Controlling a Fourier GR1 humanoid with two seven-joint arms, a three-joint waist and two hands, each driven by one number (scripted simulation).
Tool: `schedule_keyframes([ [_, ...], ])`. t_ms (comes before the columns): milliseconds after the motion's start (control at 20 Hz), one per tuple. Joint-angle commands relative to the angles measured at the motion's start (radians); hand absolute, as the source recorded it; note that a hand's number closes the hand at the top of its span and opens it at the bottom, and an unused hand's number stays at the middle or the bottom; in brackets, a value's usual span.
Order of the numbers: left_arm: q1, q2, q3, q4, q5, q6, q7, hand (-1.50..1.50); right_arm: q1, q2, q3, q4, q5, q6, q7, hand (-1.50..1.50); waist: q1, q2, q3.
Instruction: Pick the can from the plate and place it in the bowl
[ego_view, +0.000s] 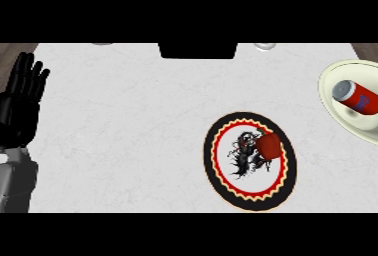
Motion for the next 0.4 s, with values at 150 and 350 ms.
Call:
schedule_keyframes([
  [150, 0.044, -0.018, -0.008, -0.013, 0.004, -0.011, -0.019, 0.00, 0.117, -0.100, -0.075, 0.043, -0.067, 0.131, -0.064, -1.50, 0.001, 0.002, 0.005],
  [350, 0.006, 0.010, 0.020, 0.006, 0.014, -0.009, -0.009, 0.00, 0.167, -0.118, -0.090, 0.051, -0.081, 0.188, -0.090, -1.50, -0.012, 0.005, 0.007],
])
